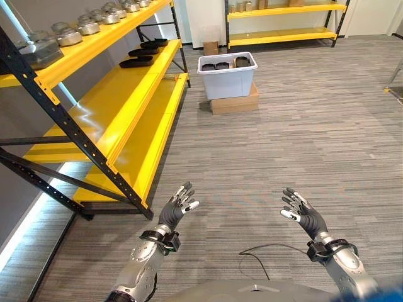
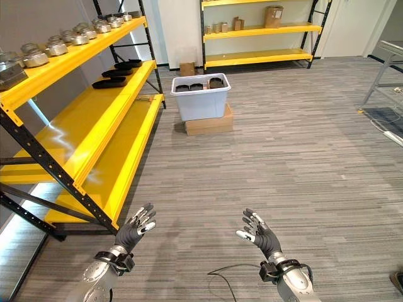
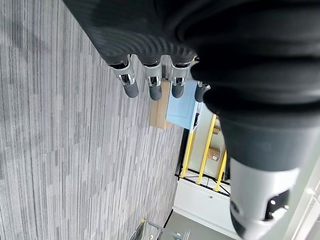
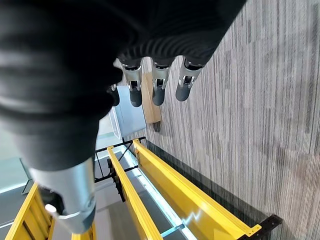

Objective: Move parts from the plastic box to the shelf.

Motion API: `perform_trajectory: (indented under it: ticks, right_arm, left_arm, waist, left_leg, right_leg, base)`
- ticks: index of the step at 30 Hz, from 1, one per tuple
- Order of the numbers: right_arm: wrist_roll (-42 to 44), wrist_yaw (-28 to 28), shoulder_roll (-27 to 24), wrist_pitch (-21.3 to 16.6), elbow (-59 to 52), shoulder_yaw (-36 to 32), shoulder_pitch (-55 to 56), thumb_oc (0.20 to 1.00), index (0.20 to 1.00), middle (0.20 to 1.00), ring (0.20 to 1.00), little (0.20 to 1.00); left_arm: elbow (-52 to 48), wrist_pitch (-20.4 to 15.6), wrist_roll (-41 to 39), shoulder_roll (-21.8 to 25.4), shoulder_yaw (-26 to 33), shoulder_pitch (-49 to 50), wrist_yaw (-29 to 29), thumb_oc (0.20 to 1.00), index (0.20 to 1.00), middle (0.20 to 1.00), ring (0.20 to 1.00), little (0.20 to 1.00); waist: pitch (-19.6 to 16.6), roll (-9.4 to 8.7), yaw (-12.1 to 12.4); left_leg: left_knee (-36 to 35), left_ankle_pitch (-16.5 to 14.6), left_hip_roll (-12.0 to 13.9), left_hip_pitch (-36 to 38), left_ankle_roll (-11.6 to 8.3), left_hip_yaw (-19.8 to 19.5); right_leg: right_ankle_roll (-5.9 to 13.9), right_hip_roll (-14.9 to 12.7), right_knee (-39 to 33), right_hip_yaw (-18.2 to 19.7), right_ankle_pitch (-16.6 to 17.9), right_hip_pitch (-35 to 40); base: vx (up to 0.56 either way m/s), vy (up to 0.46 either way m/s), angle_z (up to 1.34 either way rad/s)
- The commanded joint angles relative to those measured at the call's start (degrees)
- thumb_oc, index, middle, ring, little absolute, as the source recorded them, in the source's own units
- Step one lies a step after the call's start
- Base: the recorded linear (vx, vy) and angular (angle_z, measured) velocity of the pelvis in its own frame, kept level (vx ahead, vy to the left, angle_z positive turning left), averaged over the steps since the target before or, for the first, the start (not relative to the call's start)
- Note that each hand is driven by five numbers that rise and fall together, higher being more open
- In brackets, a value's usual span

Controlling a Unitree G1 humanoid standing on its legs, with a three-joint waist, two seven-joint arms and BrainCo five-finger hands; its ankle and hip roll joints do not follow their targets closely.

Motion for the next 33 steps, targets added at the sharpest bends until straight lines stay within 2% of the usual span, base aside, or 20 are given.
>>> perform_trajectory:
  ticks: [1, 33]
  right_arm:
    - [1.91, 0.90, 0.25, -2.45, -0.09, 0.81, -2.30, 1.000, 1.000, 1.000, 1.000, 1.000]
    - [3.18, 1.36, 0.48, -1.80, 0.10, 1.54, -2.20, 1.000, 1.000, 1.000, 1.000, 1.000]
  left_arm:
    - [-2.91, -3.17, -0.40, 2.31, 1.49, 0.55, -1.05, 1.000, 1.000, 1.000, 1.000, 1.000]
    - [-2.77, -3.01, -0.82, 2.18, 1.25, 0.99, -1.16, 1.000, 1.000, 1.000, 1.000, 1.000]
  waist:
    - [-1.92, -4.39, -0.28]
    - [-1.56, -4.56, -0.30]
  left_leg:
    - [-4.09, 3.49, 5.33, -1.94, -5.20, -0.74]
    - [-4.49, 3.36, 5.17, -1.76, -5.19, -0.97]
  right_leg:
    - [7.91, -8.53, -8.73, 2.38, 6.51, 3.86]
    - [8.00, -8.56, -8.84, 2.62, 6.67, 3.99]
  base:
    - [0.00, 0.000, 0.00]
    - [0.00, 0.000, 0.00]
